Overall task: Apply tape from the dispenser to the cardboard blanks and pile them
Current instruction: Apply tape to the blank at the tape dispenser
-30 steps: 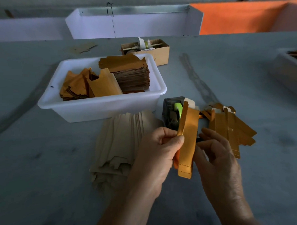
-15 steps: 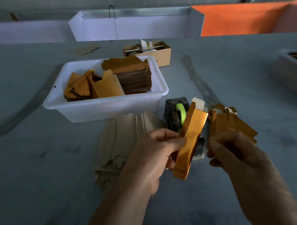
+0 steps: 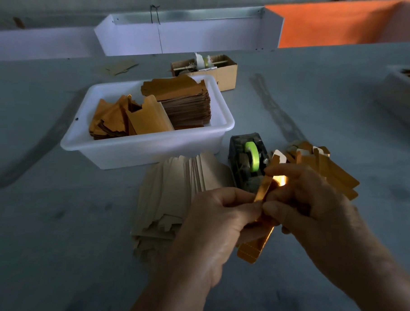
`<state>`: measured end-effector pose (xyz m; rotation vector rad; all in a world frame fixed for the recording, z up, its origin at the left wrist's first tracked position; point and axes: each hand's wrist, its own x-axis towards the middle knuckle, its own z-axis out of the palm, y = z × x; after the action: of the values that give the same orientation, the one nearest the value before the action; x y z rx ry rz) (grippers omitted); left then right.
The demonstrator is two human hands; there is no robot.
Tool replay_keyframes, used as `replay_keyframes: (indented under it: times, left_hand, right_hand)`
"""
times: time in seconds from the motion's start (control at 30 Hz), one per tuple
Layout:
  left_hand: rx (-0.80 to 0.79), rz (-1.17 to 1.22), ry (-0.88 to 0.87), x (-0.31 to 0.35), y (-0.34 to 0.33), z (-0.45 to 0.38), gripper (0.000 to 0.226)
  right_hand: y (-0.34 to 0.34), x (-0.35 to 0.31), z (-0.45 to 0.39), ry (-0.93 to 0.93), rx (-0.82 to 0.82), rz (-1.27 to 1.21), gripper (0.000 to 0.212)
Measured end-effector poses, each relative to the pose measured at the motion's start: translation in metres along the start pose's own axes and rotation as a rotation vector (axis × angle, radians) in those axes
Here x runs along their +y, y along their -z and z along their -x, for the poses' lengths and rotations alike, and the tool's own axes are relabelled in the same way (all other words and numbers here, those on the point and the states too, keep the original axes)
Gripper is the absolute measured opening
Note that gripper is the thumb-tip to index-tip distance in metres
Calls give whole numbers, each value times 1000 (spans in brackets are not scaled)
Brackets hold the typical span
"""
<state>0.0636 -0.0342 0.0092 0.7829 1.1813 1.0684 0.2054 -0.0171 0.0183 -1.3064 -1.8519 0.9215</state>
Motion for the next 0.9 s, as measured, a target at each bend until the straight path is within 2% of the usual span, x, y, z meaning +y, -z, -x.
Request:
replay_keyframes:
  times: [0.33,0.53,0.7,0.8,0.9]
  left_hand:
    - [-87,21,17,2,7,1,14]
    - [64,-62,-79,-7,-2,2,21]
    - [241,-336,-287,-14,-16,6,24]
    - [313,-404,-344,-17,-20,8,19]
    - [318,-357,-358,-14,-16,10,14]
  right_hand:
    - [-4,-1,0,-67,89,84,28]
    - [-6,-10,-1,-78,93,242,30]
    - [-3,-20,-1,-120,89,362,27]
    - [-2,-26,-4,-197,47,469,37]
    - [2,-27,-3,-194,82,510,52]
